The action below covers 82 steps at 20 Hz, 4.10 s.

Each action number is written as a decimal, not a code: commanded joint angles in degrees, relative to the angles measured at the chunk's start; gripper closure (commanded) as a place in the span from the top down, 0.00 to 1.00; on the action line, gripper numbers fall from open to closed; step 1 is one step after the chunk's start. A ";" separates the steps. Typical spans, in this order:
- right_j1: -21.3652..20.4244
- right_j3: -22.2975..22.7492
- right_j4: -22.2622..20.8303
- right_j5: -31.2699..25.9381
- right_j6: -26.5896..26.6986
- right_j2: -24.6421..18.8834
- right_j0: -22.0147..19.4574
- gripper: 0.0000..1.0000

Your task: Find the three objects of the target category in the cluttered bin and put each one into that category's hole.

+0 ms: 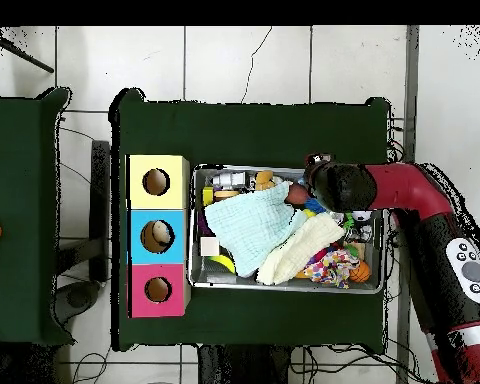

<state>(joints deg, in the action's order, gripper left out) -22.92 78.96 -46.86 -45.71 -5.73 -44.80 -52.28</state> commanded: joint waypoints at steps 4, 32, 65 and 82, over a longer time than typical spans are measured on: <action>7.13 -0.24 -4.47 2.23 8.54 2.23 -0.85 1.00; 6.46 -2.23 -2.83 -2.84 13.65 1.11 -1.57 0.00; 2.92 2.88 -5.73 1.66 9.30 2.85 -2.96 1.00; -11.84 21.60 4.11 14.24 -27.58 8.84 -5.36 1.00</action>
<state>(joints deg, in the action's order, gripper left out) -27.03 88.65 -45.86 -36.85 -7.25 -42.80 -57.41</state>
